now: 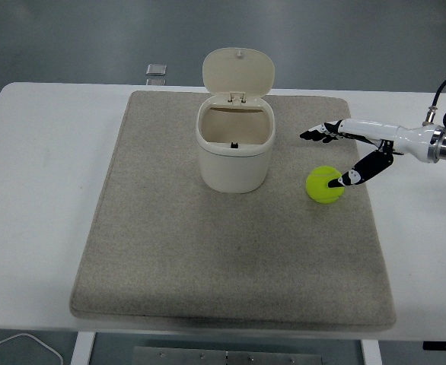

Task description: Pick up the tennis ball and place it in the box.

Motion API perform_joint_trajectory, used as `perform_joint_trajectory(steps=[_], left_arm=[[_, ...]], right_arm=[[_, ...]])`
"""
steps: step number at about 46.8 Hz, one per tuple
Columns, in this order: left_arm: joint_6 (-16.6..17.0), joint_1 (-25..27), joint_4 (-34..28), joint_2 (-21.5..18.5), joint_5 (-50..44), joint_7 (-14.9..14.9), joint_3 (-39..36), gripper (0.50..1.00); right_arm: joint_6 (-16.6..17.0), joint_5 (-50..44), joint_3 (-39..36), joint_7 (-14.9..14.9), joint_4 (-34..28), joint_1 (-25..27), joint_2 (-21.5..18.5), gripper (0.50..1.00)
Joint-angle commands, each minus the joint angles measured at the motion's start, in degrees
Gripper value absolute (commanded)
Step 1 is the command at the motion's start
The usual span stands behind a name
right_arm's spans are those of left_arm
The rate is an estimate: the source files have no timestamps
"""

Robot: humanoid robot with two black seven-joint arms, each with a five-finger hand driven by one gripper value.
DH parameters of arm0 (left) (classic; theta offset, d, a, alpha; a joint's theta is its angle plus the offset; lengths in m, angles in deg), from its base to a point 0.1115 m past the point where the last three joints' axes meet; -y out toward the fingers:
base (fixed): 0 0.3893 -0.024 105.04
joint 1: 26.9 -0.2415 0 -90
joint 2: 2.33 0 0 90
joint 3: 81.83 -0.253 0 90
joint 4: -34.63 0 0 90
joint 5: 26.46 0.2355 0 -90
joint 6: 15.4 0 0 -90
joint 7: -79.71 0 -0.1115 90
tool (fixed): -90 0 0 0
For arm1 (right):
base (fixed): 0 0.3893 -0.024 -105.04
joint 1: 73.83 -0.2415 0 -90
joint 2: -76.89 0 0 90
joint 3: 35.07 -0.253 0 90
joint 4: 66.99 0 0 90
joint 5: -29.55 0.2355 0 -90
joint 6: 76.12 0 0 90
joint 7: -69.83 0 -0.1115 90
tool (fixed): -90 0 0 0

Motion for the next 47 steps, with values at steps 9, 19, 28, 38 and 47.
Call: perform_joint_trajectory(steps=[9, 19, 28, 38, 47], left_arm=[[0.0, 0.0, 0.0, 0.0, 0.01, 0.0, 0.0, 0.992], [0.0, 0.0, 0.0, 0.0, 0.01, 0.0, 0.0, 0.992], [0.0, 0.0, 0.0, 0.0, 0.01, 0.0, 0.0, 0.992], [0.0, 0.0, 0.0, 0.0, 0.01, 0.0, 0.0, 0.99], [0.0, 0.0, 0.0, 0.0, 0.01, 0.0, 0.0, 0.992]], right_arm=[[-2.91, -3.99, 0.0, -0.98, 0.0, 2.23, -0.28, 0.924], [-5.55, -6.37, 0.44, -1.94, -0.18, 3.99, -0.81, 0.924], [-7.75, -6.89, 2.02, -1.94, -0.7, 4.17, -1.07, 0.917], [-10.03, -8.48, 2.11, -1.94, -0.88, 5.05, -1.16, 0.866], [-10.48, -10.24, 2.11, -2.03, -1.14, 5.4, -1.69, 0.768]])
